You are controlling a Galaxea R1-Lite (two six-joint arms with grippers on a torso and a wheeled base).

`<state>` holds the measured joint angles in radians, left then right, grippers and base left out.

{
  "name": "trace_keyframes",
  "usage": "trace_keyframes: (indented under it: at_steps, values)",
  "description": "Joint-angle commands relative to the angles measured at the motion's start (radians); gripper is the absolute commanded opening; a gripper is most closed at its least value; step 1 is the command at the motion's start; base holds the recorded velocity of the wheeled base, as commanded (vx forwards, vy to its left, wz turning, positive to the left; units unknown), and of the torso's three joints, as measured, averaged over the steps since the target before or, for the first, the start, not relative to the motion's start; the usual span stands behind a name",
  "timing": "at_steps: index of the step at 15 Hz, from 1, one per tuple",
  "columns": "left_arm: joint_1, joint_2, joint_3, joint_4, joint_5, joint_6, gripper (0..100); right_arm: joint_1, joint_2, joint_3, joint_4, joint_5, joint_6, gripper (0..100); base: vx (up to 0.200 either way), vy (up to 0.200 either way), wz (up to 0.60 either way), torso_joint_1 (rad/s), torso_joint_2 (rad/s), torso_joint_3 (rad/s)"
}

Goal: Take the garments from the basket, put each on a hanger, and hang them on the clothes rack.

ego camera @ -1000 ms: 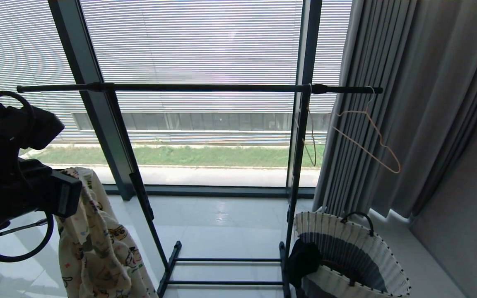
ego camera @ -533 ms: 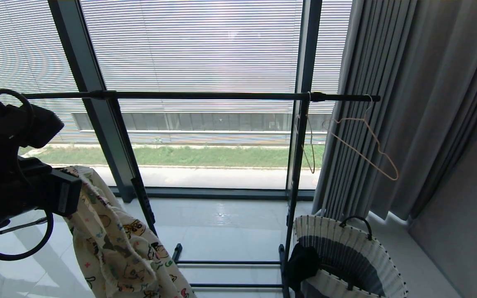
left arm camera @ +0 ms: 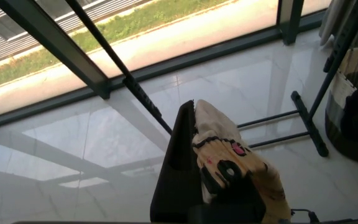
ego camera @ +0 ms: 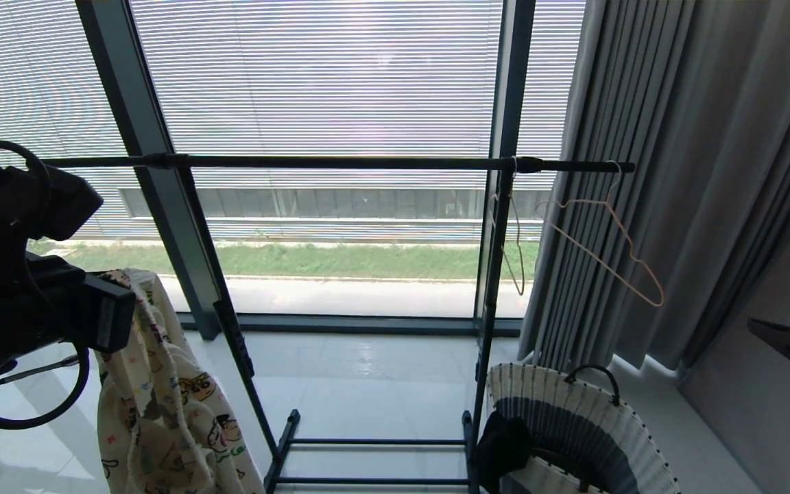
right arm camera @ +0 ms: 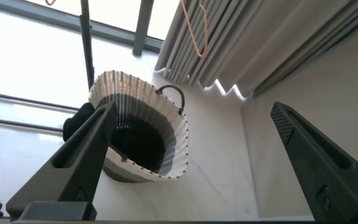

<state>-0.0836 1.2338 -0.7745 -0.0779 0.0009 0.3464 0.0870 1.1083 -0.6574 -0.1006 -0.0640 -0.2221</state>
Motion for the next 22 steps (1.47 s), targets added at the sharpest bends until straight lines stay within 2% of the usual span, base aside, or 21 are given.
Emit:
trace_keyframes:
  at_steps: [1,9,15,17,19,22]
  values:
    - [-0.004,-0.005,0.0,0.0,0.001,0.0,0,0.0,0.016,-0.013,0.007,0.007,0.0,100,0.2,0.0,0.0,0.007,0.0,-0.002]
    - [-0.021,-0.005,0.001,0.0,0.001,0.0,0,0.0,0.019,-0.013,0.009,0.013,0.0,100,0.2,0.0,0.0,0.006,0.0,-0.001]
    - [-0.019,-0.007,0.003,0.0,0.004,-0.003,0,0.0,0.022,-0.018,0.009,0.033,0.001,100,0.0,0.0,0.0,0.0,0.0,0.0]
    - [-0.019,-0.007,0.001,0.0,0.004,-0.004,0,-0.01,0.03,-0.025,0.009,0.039,0.003,100,0.2,0.0,0.0,0.002,0.0,0.0]
    - [-0.019,-0.007,0.001,0.0,0.004,-0.004,0,-0.041,0.041,-0.044,0.01,0.076,0.003,100,0.2,0.0,0.0,-0.014,0.0,0.005]
    - [-0.019,-0.007,0.001,0.0,0.002,-0.004,0,-0.05,0.042,-0.047,0.01,0.079,0.003,100,0.2,0.0,0.0,0.012,0.01,0.002]
